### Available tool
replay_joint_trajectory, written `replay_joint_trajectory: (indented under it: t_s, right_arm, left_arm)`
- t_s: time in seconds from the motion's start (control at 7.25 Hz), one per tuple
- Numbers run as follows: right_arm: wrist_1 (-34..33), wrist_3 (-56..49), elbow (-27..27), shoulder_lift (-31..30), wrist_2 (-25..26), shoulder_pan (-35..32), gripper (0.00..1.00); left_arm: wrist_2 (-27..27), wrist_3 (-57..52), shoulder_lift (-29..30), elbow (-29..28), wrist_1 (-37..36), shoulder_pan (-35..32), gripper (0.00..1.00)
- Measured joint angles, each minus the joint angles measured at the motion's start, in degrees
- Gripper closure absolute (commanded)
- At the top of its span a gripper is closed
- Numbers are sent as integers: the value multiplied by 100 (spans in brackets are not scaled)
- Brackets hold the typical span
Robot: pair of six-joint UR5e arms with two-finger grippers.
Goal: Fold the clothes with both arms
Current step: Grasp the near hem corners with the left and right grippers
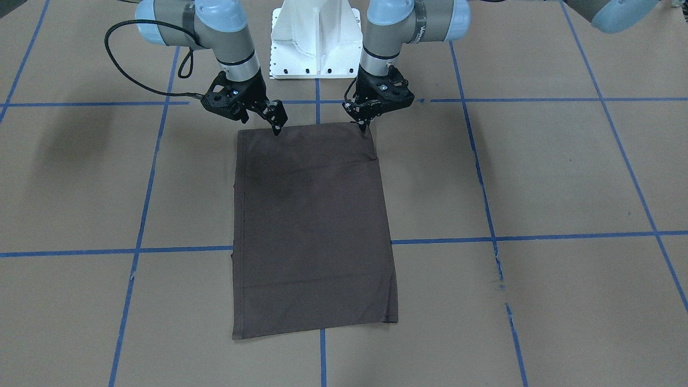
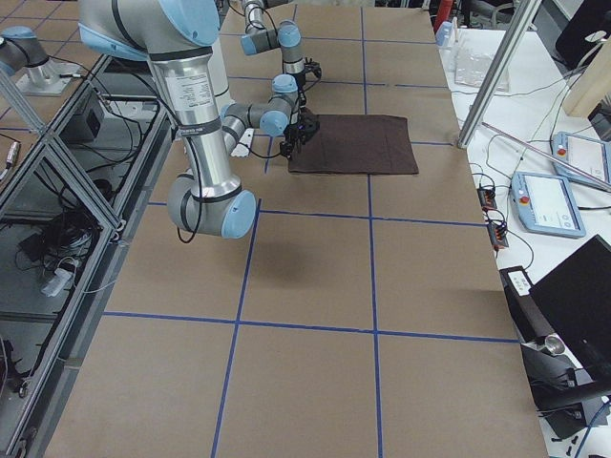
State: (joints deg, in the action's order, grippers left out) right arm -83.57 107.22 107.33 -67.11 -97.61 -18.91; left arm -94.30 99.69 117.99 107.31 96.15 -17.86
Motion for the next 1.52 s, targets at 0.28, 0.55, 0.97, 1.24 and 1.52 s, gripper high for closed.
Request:
replay_joint_trajectory:
  t_s: [0.28, 0.55, 0.97, 1.24, 1.52]
  right_arm:
    - [2, 100, -197, 11, 66, 19, 0]
    - [-20, 144, -287, 19, 75, 25, 0]
    - [-28, 161, -332, 22, 76, 23, 54]
    - [-34, 205, -328, 25, 68, 22, 89]
    - [-42, 211, -313, 37, 60, 25, 100]
  left_arm:
    - [-1, 5, 17, 0, 1, 7, 100]
    - [-1, 6, 27, 0, 1, 10, 100]
    - [7, 6, 31, 3, 1, 3, 100]
    - [8, 6, 35, 1, 1, -1, 100]
    - [8, 6, 32, 0, 1, -5, 100]
